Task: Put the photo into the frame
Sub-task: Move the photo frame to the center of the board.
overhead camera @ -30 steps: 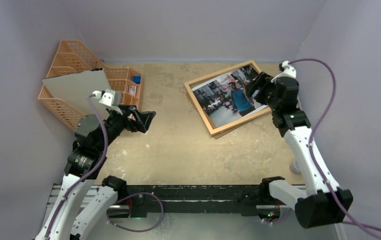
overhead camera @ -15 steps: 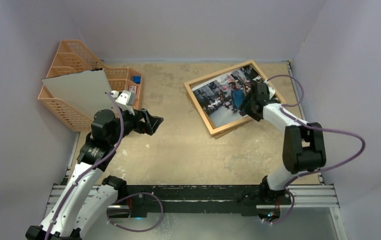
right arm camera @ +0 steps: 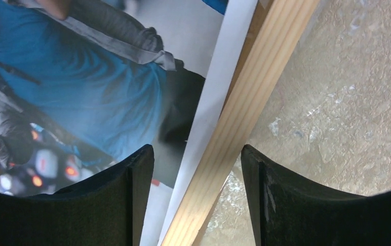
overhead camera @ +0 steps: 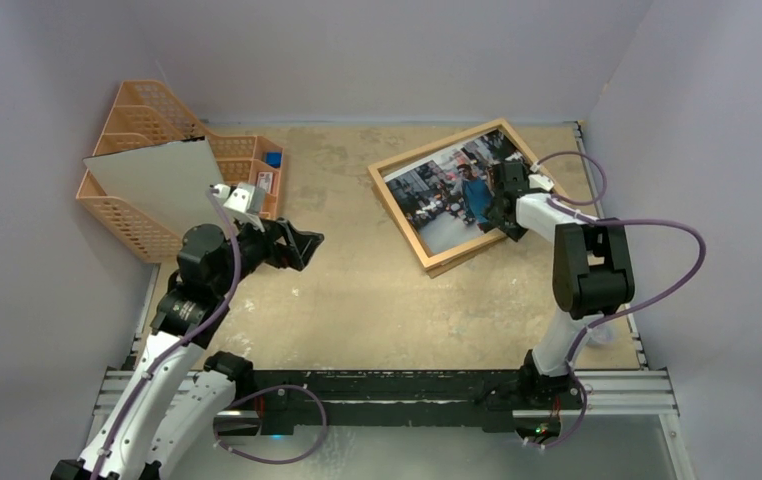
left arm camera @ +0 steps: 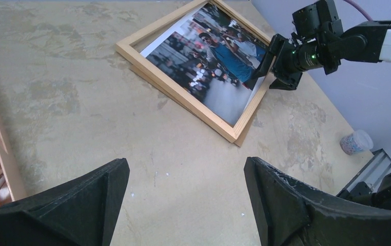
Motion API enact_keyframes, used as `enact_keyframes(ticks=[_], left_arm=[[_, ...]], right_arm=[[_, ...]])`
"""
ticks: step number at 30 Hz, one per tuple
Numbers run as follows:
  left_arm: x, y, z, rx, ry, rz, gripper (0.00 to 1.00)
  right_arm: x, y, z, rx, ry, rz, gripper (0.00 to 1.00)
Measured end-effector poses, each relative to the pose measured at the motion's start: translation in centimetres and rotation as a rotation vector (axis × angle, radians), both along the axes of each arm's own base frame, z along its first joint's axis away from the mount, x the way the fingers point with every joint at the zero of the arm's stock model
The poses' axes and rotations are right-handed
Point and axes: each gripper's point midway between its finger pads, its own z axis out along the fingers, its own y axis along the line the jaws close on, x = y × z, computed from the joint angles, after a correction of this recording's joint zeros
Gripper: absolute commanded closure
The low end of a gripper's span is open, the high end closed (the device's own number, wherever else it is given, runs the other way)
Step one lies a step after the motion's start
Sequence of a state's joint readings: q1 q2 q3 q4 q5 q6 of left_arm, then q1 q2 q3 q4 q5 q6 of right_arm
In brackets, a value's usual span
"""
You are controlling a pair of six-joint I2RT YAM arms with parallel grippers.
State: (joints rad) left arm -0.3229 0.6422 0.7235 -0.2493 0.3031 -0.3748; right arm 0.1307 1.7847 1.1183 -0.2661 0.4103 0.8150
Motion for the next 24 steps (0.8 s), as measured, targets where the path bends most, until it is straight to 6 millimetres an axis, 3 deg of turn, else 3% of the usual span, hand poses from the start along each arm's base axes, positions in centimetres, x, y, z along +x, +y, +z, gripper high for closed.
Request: enact_keyframes(ticks=[6, 14, 18, 24], left_arm=[[0.7, 0.5, -1.1, -0.005, 0.059, 0.057, 0.16], [0.9, 0.9, -1.4, -0.015, 0.079, 0.093, 0.16], [0.8, 0.7, -1.3, -0.027, 0.087, 0.086, 0.16], [0.6, 0.5, -1.3, -0.050, 0.099, 0.082, 0.16]], right_arm=[[-0.6, -0.4, -0.9, -0.013, 0.033, -0.029, 0.46], [-1.0, -1.0, -0.9, -0.029, 0.027, -0.077, 0.76], [-1.3, -1.6, -0.1, -0.035, 0.002, -0.122, 0.83], [-2.3, -2.0, 3.4, -0.035, -0.064, -0.134, 0.97]])
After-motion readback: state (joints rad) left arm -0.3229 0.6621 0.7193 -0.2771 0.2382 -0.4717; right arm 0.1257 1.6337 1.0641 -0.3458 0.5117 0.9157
